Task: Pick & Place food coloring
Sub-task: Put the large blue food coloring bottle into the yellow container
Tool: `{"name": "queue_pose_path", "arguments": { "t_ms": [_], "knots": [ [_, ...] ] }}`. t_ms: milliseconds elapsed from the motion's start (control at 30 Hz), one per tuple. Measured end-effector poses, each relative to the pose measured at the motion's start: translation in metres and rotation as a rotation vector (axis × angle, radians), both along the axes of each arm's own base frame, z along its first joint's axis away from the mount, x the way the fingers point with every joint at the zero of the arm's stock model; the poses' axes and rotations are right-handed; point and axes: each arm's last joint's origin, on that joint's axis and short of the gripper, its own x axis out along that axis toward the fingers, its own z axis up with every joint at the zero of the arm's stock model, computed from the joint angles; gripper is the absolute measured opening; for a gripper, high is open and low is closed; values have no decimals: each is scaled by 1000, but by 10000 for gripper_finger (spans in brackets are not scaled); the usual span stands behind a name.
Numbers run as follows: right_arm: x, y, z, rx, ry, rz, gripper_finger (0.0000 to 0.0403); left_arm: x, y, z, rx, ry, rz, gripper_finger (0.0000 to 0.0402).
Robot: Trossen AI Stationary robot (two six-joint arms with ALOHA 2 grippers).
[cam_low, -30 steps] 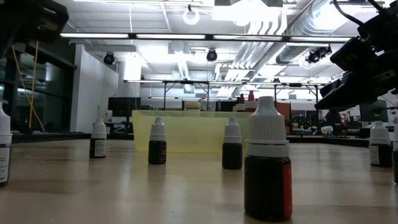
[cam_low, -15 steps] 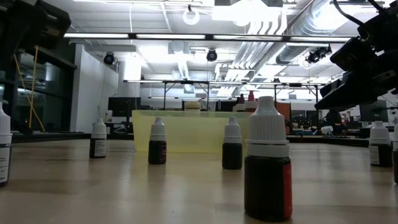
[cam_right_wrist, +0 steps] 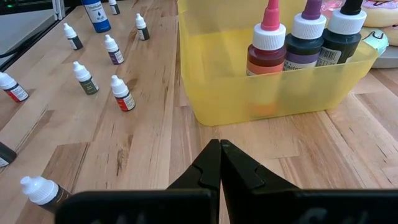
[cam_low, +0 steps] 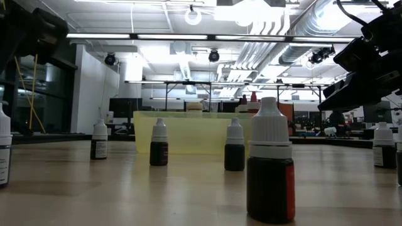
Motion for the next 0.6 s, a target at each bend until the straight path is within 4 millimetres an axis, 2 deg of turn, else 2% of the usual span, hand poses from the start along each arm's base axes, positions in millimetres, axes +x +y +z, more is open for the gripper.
{"name": "queue_pose_path", "arguments": {
  "t_ms": [433, 600],
  "knots": [
    [0, 0, 0, 0, 0, 0, 0, 1, 0, 0, -18, -4, 24, 277],
    [0, 0, 0, 0, 0, 0, 0, 1, -1, 0, -32, -5, 16, 238]
  ]
}}
